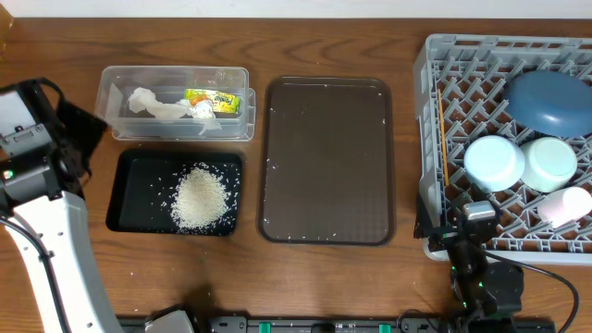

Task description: Sort waste into correct bins and load items into the dishwasher rack

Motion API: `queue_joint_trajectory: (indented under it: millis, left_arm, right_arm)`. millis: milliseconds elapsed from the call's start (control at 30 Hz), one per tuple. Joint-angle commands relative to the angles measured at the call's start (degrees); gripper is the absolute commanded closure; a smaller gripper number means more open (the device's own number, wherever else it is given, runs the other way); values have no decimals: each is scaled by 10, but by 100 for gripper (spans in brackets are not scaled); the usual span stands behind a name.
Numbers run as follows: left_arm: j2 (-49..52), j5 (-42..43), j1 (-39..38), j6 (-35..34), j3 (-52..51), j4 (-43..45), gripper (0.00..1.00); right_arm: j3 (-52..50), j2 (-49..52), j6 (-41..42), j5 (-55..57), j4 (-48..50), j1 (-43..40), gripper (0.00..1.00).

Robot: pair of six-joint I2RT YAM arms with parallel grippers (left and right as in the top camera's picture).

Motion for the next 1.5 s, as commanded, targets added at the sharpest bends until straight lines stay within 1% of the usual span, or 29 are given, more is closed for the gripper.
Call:
queue_joint_trajectory:
  millis: [0, 100, 167, 300, 467, 633, 733, 867, 1067, 1167, 1267, 1467]
  left_arm:
    - [-31, -5, 2, 23, 6, -48, 4]
    - [-53, -5, 2, 19, 5, -101, 4]
    - [-70, 2, -3, 5, -5, -114, 4]
    - [-114, 12, -32, 3, -59, -91, 4]
    - [-192, 19, -94, -1, -181, 12, 4]
    - [-285, 70, -155, -1, -334, 172, 4]
    - [-341, 73, -179, -1, -422, 253, 4]
    - [-400, 70, -194, 0, -526, 340, 4]
    - [-476, 71, -194, 35, -668, 487, 4]
    - [-513, 71, -194, 41, -724, 541, 4]
    - [-548, 71, -194, 48, -758, 568, 4]
    - [-600, 71, -194, 91, -772, 567, 4]
  right_arm:
    - [-1, -4, -8, -2, -2, -10, 1]
    - [-1, -4, -8, -2, -2, -10, 1]
    - [-1, -4, -8, -2, -2, -10, 1]
    - [-1, -4, -8, -2, -2, -10, 1]
    - [-1, -4, -8, -2, -2, -10, 1]
    - [-1, -4, -8, -2, -2, -10, 1]
    - [-1, -4, -8, -2, -2, -10, 1]
    - [-1, -4, -8, -2, -2, -10, 1]
    - [-1, -4, -8, -2, -2, -10, 1]
    - [-1, -4, -8, -2, -2, -10, 1]
    - [-1, -4, -8, -2, -2, -10, 1]
    - [-1, -4, -8, -2, -2, -10, 1]
